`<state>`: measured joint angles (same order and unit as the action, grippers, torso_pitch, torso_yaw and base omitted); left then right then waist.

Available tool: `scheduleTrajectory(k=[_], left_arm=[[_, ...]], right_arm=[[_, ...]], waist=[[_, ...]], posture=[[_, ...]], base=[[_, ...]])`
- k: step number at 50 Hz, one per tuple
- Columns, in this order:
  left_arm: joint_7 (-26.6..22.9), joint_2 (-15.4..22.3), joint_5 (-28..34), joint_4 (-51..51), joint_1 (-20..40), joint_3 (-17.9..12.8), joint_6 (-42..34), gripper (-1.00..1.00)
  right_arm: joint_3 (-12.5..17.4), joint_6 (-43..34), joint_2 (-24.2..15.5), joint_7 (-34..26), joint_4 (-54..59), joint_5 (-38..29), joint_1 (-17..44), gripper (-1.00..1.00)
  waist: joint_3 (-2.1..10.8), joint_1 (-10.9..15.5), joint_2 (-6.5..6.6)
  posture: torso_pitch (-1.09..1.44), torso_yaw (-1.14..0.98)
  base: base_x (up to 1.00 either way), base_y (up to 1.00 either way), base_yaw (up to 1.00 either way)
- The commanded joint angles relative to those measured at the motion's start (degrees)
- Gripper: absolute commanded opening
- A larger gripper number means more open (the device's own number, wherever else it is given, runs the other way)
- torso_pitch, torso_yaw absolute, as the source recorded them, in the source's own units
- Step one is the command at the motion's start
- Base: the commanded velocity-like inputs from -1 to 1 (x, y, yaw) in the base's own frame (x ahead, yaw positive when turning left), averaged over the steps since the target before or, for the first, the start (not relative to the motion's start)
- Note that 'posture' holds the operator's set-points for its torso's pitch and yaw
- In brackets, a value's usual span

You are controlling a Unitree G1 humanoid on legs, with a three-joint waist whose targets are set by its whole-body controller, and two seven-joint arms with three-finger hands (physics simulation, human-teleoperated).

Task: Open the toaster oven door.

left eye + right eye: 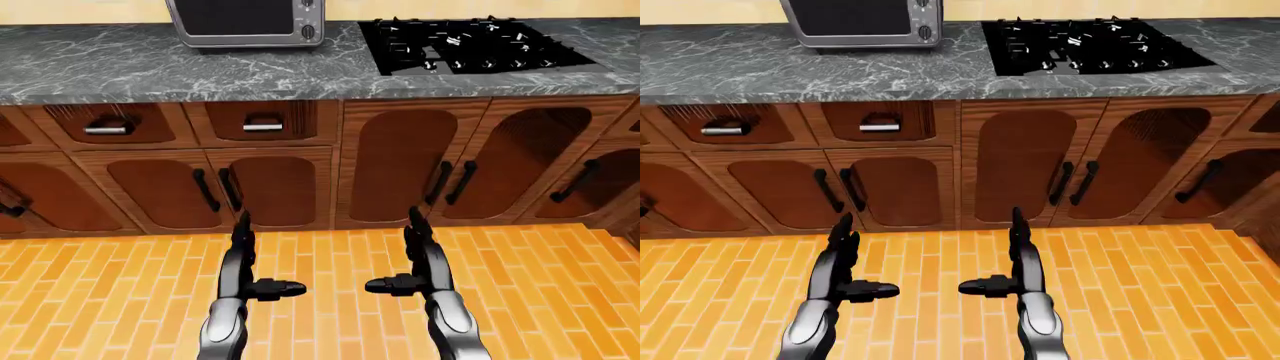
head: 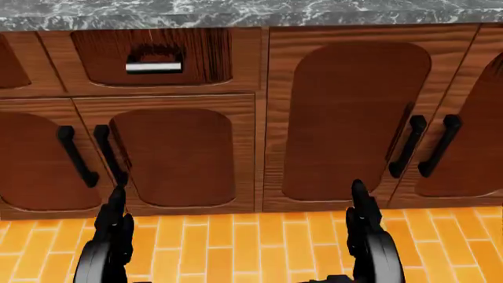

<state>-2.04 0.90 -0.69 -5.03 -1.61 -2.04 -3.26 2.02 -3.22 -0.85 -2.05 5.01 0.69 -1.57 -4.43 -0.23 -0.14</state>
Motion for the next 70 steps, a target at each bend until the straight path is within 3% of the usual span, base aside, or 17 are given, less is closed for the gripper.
scheduleTrajectory(k=[1,3,5,7,8,22,35,42,45,47,51,58,61,63,64,66,70], left_arm=[[-0.3,0.4,-0.5,3.1,2.4,-0.4,4.6,1.0],[-0.9,0.6,-0.8,3.8,2.6,-0.5,3.8,1.0],[-1.2,0.7,-1.0,4.2,2.5,-0.7,3.5,1.0],[-1.3,0.6,-1.0,4.4,2.5,-0.6,3.5,1.0],[-1.4,0.6,-0.9,4.6,2.4,-0.5,3.3,1.0],[-1.4,0.8,1.0,19.5,3.6,-0.2,-9.5,1.0],[-1.2,1.5,-1.7,43.0,14.0,-1.8,-35.2,1.0],[0.8,2.8,-4.2,49.5,17.9,-3.7,-43.0,1.0],[1.7,3.6,-4.7,50.2,18.3,-3.5,-43.7,1.0],[1.9,3.9,-4.5,50.3,18.4,-3.2,-43.8,1.0],[1.5,3.5,-4.1,49.0,15.9,-2.9,-40.4,1.0],[1.1,3.8,-4.0,48.5,15.8,-3.4,-39.8,1.0],[1.2,3.7,-3.7,48.3,15.7,-3.1,-39.6,1.0],[1.1,3.6,-3.6,48.2,15.5,-3.1,-39.3,1.0],[1.0,3.6,-3.6,48.2,15.5,-3.2,-39.3,1.0],[1.0,3.7,-3.7,48.5,15.8,-3.3,-39.8,1.0],[1.2,3.8,-3.8,49.1,16.4,-3.4,-40.6,1.0]], right_arm=[[0.5,6.4,-0.9,-0.3,-3.4,-0.7,0.3,1.0],[2.4,14.3,-1.9,-1.1,9.0,0.0,4.9,1.0],[2.3,15.8,-1.9,-1.0,10.0,-0.4,4.8,1.0],[2.1,15.9,-1.9,-0.9,9.3,-0.6,4.6,1.0],[1.8,14.5,-1.8,-0.7,6.9,-0.9,3.7,1.0],[2.8,4.4,-2.3,-0.7,-5.2,-1.2,4.6,1.0],[4.5,-11.5,-3.5,-0.9,-22.6,0.3,9.2,1.0],[5.4,-19.5,-4.2,-0.3,-32.1,1.5,11.2,1.0],[5.6,-20.9,-4.2,-0.3,-34.5,2.1,11.2,1.0],[5.6,-22.4,-4.3,-0.5,-36.4,2.5,11.3,1.0],[5.2,-22.9,-4.1,-1.0,-38.0,2.4,10.9,1.0],[5.5,-23.2,-4.2,-1.3,-38.6,2.8,11.4,1.0],[5.5,-23.4,-4.1,-1.3,-38.9,3.0,11.3,1.0],[5.5,-22.7,-4.1,-1.5,-38.3,3.0,11.0,1.0],[5.5,-22.7,-4.1,-1.5,-38.3,3.1,11.0,1.0],[5.5,-22.9,-4.0,-1.4,-38.3,3.2,11.1,1.0],[5.5,-22.6,-4.0,-1.5,-38.3,3.5,11.1,1.0]], waist=[[0.05,-0.1,-0.45],[3.32,0.3,0.06],[1.13,-0.1,-0.36],[4.03,0.2,-0.54],[4.31,0.3,-0.52],[5.23,0.4,-0.36],[5.0,0.5,-0.42],[4.69,0.6,-0.4],[5.48,0.5,-0.07],[3.26,0.5,0.07],[1.91,0.6,-0.33],[2.28,0.3,-0.32],[2.46,0.3,1.59],[2.82,0.2,4.55],[2.47,0.9,2.97],[2.32,0.5,3.66],[2.92,0.8,2.29]], posture=[[0.0,0.0],[0.0,0.0],[0.0,0.0],[0.0,0.0],[0.0,0.0],[0.0,0.0],[0.0,0.0],[0.0,0.0],[0.0,0.0],[0.0,0.0],[0.0,0.0],[0.0,0.0],[0.0,0.0],[0.0,0.0],[0.0,0.0],[0.0,0.0],[0.0,0.0]], base=[[0.0,0.0,0.0],[0.0,0.0,0.0],[0.0,0.0,0.0],[0.0,0.0,0.0],[0.0,0.0,0.0],[0.0,0.0,0.0],[0.0,0.0,0.0],[0.0,0.0,0.0],[0.03,0.0,0.0],[0.17,0.0,0.0],[0.23,0.0,0.0],[0.23,0.0,0.0],[0.23,0.0,0.0],[0.24,0.0,0.0],[0.24,0.0,0.0],[0.23,0.0,0.0],[0.24,0.0,0.0]])
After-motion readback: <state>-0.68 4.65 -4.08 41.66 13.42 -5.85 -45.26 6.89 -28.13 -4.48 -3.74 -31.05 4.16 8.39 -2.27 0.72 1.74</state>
